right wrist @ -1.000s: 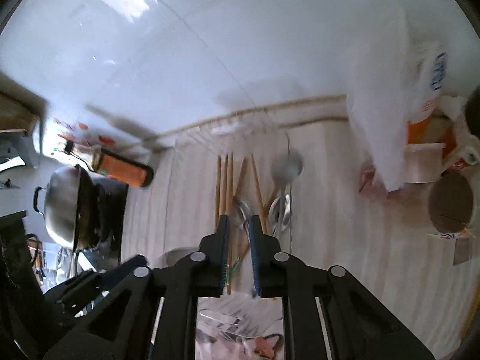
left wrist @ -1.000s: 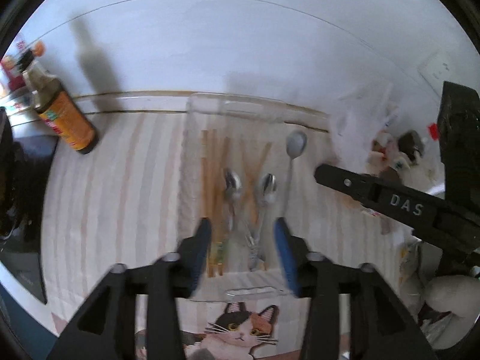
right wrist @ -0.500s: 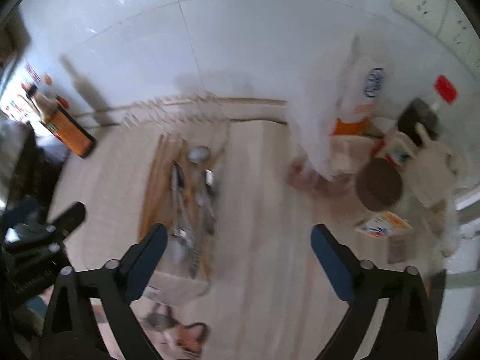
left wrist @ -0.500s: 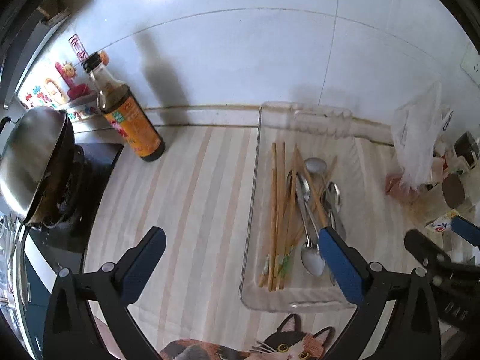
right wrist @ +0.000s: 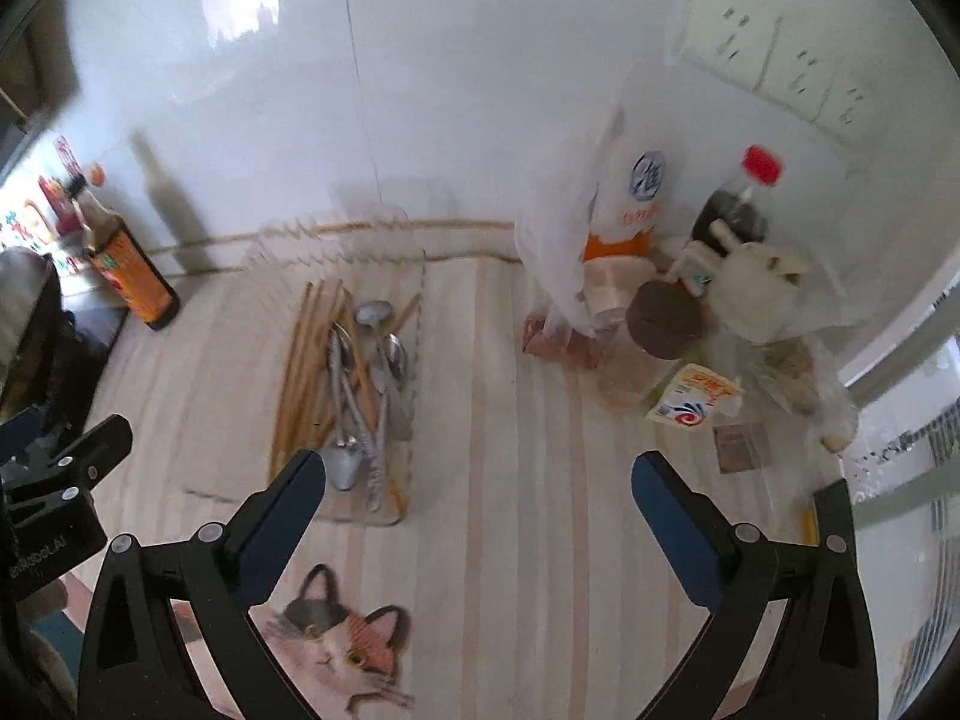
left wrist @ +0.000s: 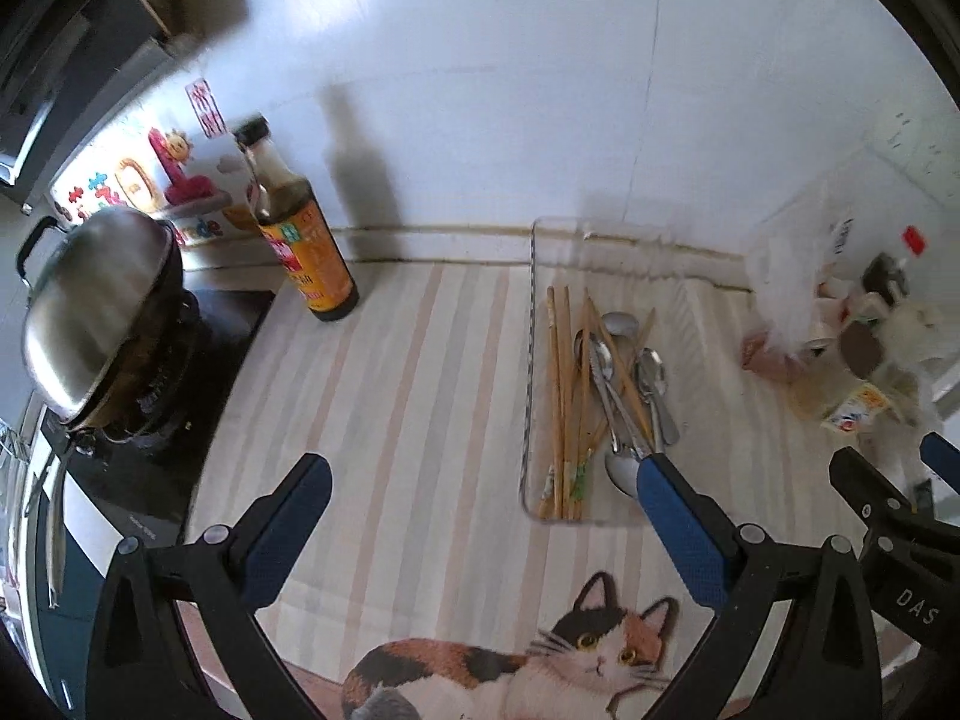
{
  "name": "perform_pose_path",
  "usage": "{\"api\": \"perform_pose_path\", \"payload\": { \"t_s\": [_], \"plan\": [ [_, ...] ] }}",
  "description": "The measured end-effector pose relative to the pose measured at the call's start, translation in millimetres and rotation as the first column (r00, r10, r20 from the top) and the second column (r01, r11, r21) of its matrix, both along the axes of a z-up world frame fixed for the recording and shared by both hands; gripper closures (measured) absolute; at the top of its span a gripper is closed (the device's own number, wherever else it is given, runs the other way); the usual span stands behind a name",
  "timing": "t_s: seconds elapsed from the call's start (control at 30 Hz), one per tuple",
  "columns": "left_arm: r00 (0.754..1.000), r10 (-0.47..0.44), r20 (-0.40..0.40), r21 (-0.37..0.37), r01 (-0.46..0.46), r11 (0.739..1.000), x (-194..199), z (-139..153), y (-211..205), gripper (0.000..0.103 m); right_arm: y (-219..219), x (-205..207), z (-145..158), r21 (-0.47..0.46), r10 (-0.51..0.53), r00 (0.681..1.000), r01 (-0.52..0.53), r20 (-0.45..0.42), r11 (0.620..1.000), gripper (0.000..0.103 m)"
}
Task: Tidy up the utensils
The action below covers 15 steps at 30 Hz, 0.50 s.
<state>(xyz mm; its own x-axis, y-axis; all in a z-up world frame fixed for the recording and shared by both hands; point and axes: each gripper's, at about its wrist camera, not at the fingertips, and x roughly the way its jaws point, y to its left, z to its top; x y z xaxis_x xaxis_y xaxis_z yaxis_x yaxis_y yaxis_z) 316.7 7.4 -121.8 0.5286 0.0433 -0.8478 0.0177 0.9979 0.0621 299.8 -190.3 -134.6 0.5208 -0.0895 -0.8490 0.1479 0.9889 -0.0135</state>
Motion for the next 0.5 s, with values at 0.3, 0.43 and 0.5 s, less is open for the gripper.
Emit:
{"api": "perform_pose_path", "payload": {
  "t_s": [0.3, 0.43, 0.5],
  "plan": [
    [0.989, -0.058, 0.133, 0.007, 0.057, 0.998, -84, 68, 28, 0.000, 30, -99, 78, -0.028, -0.043, 0.984, 0.048, 0.172, 0.998, 0.000],
    [0.979, -0.073, 0.189, -0.009, 0.077, 0.997, -122, 94, 43, 0.000, 42, -144, 105, -0.035, -0.063, 0.971, 0.073, 0.229, 0.997, 0.000],
    [0.973, -0.081, 0.218, -0.012, 0.085, 0.996, -137, 104, 48, 0.000, 47, -163, 115, -0.030, -0.070, 0.967, 0.079, 0.244, 0.996, 0.000]
  ]
}}
